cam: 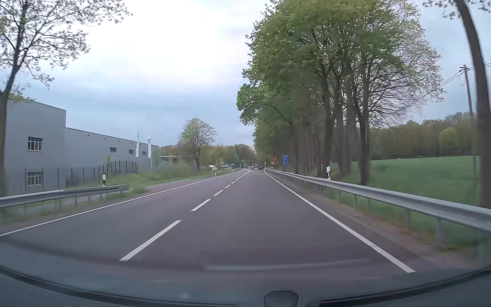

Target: Follow the waypoints while adhering to traffic rules and regulations

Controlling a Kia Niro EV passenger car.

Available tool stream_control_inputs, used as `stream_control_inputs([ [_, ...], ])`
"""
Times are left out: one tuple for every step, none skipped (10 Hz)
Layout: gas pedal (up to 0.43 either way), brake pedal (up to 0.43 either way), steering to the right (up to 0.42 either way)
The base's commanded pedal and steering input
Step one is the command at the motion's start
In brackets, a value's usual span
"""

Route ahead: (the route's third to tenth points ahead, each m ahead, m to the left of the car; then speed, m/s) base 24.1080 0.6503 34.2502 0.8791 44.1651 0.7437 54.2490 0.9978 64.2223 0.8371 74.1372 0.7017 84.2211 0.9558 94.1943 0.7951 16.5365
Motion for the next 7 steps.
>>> stream_control_inputs([
  [0.000,0.000,-0.001],
  [0.000,0.000,-0.001],
  [0.039,0.000,-0.001],
  [0.047,0.000,-0.002],
  [0.059,0.000,-0.001],
  [0.079,0.000,-0.001],
  [0.087,0.000,-0.001],
])
